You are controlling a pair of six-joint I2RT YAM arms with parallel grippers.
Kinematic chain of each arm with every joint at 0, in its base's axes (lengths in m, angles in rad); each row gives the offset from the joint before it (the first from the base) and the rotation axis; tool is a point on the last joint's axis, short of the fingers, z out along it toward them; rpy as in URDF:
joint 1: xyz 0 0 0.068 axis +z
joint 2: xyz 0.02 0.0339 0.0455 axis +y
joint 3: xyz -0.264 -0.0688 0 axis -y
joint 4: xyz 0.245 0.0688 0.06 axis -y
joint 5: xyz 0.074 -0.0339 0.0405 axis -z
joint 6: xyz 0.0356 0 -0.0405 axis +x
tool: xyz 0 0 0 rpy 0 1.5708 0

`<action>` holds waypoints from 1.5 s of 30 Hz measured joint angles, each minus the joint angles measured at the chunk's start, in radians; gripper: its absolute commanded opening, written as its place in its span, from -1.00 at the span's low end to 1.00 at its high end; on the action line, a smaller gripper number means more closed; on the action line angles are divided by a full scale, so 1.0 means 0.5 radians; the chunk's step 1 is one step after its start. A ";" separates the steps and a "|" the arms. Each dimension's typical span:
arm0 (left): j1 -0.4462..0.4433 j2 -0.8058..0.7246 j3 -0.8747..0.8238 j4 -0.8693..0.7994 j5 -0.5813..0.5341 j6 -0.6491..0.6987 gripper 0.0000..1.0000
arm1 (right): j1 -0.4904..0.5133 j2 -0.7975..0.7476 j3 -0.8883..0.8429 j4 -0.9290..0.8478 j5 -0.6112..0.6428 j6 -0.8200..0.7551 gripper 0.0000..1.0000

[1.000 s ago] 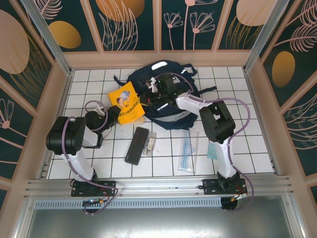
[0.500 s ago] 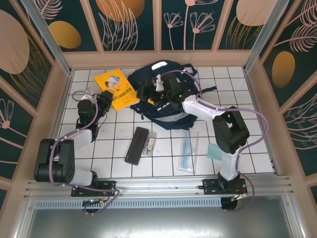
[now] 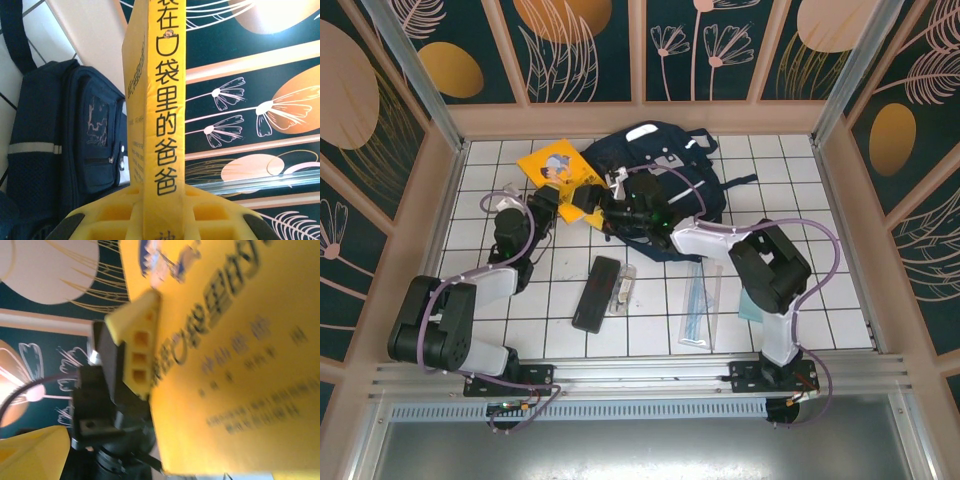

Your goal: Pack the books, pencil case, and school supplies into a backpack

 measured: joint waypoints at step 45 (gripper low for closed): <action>-0.712 0.484 1.308 -1.513 0.091 1.547 0.69 | -1.086 -1.227 -0.633 -0.747 0.430 -0.723 -1.00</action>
